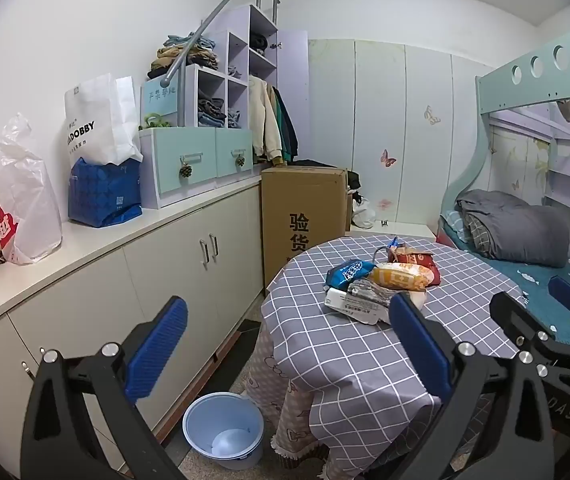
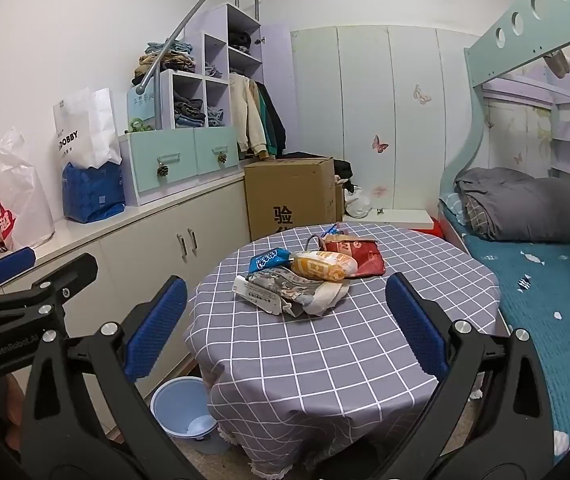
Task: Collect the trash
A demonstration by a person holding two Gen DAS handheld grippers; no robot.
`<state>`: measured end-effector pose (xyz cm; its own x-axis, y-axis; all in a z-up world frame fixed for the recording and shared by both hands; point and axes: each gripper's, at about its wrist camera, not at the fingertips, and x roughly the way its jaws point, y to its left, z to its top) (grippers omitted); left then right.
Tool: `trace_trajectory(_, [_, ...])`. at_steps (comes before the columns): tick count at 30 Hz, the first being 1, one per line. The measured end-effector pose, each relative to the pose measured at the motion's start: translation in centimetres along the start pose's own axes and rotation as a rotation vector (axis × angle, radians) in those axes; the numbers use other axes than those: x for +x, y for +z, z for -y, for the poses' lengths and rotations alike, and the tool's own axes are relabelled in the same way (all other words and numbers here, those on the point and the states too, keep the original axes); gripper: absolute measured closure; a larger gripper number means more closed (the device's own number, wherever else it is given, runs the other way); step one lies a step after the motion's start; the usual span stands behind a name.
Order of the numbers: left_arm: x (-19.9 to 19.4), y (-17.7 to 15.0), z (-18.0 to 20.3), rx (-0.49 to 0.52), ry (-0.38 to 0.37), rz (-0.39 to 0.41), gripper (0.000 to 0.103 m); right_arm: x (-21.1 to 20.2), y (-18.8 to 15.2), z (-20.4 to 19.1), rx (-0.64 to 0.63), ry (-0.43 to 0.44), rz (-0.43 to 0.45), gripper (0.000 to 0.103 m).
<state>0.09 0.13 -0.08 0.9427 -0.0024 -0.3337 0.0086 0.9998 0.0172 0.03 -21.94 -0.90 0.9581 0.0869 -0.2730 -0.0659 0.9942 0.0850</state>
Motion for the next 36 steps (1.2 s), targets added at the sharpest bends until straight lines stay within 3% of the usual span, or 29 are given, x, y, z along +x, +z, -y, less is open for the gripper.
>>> trace_trajectory(36, [-0.03, 0.09, 0.11, 0.004, 0.002, -0.004, 0.004, -0.11, 0.23, -0.23, 0.0, 0.011, -0.003, 0.006])
